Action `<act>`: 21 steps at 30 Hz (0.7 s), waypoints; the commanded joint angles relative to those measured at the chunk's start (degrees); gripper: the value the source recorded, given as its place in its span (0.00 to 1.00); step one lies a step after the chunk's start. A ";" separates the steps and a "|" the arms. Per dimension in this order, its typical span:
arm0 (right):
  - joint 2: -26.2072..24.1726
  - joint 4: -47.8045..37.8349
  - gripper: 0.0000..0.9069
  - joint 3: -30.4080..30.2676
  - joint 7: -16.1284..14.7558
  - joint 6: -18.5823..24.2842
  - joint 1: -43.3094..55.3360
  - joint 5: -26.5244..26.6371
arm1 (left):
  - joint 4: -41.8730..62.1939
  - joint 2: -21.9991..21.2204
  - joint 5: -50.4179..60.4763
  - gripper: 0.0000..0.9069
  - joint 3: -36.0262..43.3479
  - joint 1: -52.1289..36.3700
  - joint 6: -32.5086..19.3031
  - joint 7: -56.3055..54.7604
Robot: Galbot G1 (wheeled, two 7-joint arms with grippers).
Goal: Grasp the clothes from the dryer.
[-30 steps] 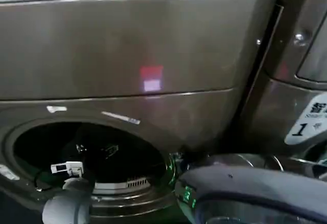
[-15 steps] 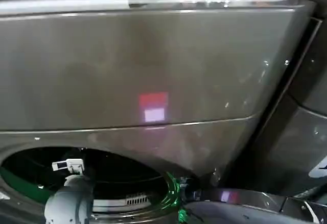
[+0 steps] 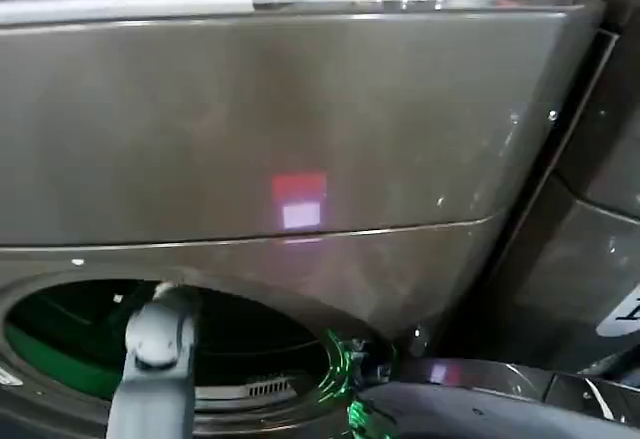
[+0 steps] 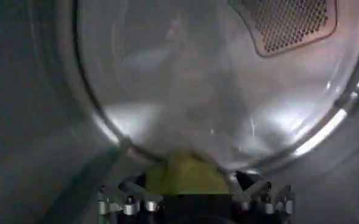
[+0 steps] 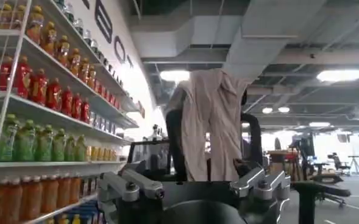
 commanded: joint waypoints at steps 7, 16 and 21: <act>-0.17 -0.08 1.00 -0.37 -0.16 0.05 0.35 -0.04 | 25.67 1.51 11.33 1.00 0.62 -15.88 -6.50 7.96; -0.68 -0.48 1.00 0.30 -0.43 0.28 -0.26 -0.11 | 25.49 5.17 59.34 1.00 2.50 -19.64 -12.78 38.95; -0.39 -0.62 1.00 0.02 -0.50 0.63 -0.37 -0.17 | 29.62 5.49 74.26 1.00 2.54 -23.14 -23.33 44.68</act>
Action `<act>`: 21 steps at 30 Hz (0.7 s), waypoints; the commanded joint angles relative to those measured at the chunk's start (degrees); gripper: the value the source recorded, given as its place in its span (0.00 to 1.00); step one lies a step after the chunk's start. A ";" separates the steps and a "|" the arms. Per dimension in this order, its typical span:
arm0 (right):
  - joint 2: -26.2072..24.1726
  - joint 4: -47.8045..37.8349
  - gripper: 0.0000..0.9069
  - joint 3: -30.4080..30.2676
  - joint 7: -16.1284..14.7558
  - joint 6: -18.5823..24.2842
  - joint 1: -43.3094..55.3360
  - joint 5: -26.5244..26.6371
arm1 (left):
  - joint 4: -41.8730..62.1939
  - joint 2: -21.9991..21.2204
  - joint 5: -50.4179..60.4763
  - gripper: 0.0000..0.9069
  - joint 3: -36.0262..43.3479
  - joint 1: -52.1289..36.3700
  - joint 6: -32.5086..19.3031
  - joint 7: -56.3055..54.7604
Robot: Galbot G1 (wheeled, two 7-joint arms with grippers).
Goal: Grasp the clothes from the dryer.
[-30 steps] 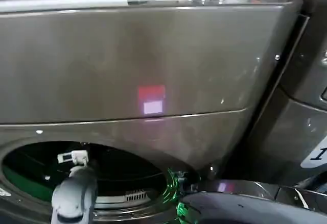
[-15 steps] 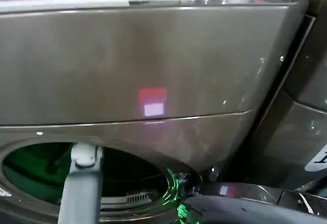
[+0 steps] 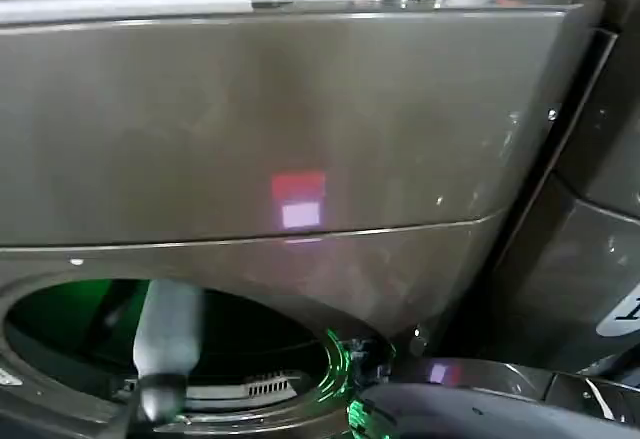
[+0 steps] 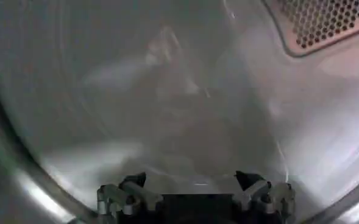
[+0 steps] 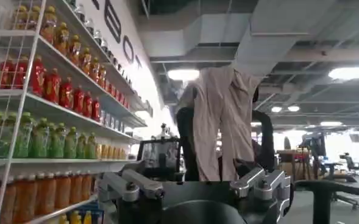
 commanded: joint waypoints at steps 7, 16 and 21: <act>-0.09 -0.01 1.00 -0.34 0.07 0.77 0.11 -0.08 | 6.31 0.99 39.53 1.00 0.85 -8.32 -20.35 31.56; 0.39 -0.01 1.00 -0.86 0.09 1.60 0.44 -0.21 | 10.31 2.64 38.07 1.00 0.75 -10.47 -18.05 34.11; 0.42 -0.25 1.00 -0.74 0.05 1.87 0.12 -0.20 | 12.63 3.07 42.69 1.00 1.05 -11.25 -14.50 25.24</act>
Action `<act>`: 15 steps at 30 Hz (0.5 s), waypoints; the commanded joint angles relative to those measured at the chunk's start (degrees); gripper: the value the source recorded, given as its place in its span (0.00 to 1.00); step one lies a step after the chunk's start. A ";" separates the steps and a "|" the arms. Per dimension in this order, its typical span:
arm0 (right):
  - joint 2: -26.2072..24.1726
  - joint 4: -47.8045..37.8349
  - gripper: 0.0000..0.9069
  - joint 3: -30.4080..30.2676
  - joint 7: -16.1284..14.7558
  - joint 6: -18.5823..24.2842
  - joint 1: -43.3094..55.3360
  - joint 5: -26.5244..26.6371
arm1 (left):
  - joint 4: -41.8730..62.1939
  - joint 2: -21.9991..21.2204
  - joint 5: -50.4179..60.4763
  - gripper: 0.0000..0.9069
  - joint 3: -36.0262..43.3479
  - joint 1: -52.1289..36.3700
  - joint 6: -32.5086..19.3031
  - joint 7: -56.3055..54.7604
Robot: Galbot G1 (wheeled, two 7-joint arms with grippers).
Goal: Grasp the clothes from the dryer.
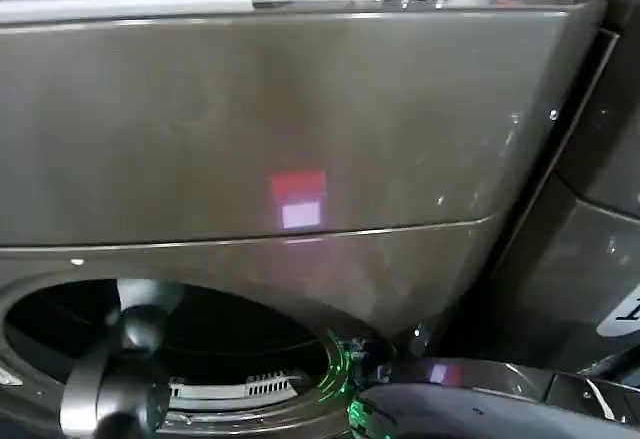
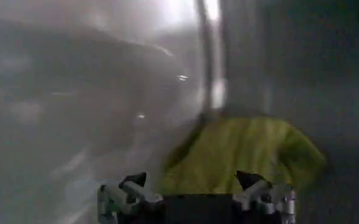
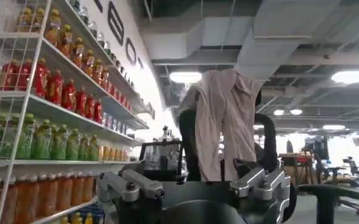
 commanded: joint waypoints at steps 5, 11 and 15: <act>0.95 0.18 1.00 -0.78 -0.22 0.75 -0.02 -0.22 | 7.00 0.10 7.61 1.00 0.19 -2.71 0.81 -9.75; 1.61 0.83 1.00 -1.76 -0.29 1.03 0.35 -1.34 | 7.94 0.02 7.51 1.00 0.17 -2.42 -6.54 -20.20; 1.83 0.78 1.00 -2.43 -0.28 1.26 0.66 -1.89 | 10.23 -0.16 6.85 1.00 0.15 -2.53 -9.03 -24.74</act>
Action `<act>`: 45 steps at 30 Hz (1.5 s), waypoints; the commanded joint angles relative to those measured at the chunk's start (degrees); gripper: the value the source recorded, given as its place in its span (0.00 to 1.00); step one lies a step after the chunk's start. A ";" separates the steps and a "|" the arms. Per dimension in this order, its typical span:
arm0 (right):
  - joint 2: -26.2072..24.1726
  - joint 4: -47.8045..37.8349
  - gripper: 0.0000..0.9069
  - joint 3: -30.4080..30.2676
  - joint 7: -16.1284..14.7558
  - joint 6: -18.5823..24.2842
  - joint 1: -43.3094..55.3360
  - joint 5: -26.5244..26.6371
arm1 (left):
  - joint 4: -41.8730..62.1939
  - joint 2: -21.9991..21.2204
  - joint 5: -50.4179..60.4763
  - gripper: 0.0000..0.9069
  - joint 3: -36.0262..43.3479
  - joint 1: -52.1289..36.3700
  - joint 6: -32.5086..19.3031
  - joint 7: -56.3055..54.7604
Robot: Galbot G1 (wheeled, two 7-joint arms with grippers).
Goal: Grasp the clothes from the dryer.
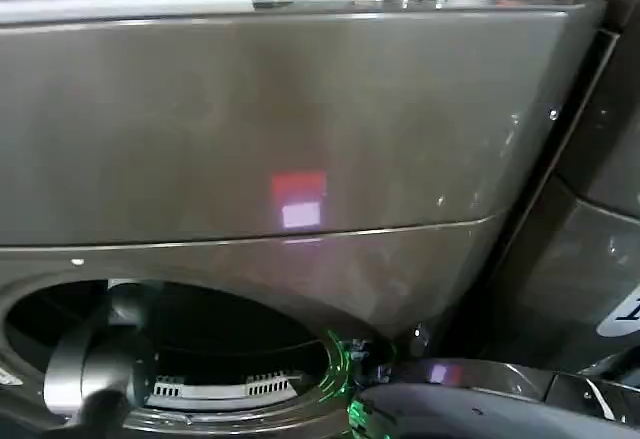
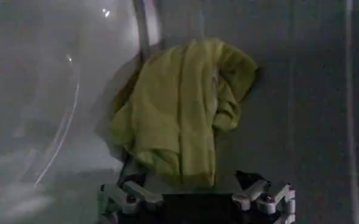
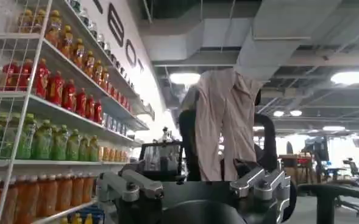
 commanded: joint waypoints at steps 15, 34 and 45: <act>0.73 -0.08 1.00 -2.15 0.06 1.28 0.77 -1.81 | 5.74 -0.11 -14.68 0.00 3.13 2.51 -7.34 -15.52; 1.08 0.68 1.00 -2.32 -0.16 0.57 0.61 -1.09 | -0.76 0.24 -24.81 0.00 4.97 5.76 -8.81 -8.70; 0.88 2.09 1.00 -3.14 0.08 -0.53 0.96 0.02 | -31.99 -3.65 -58.48 0.00 7.39 16.23 18.02 -27.12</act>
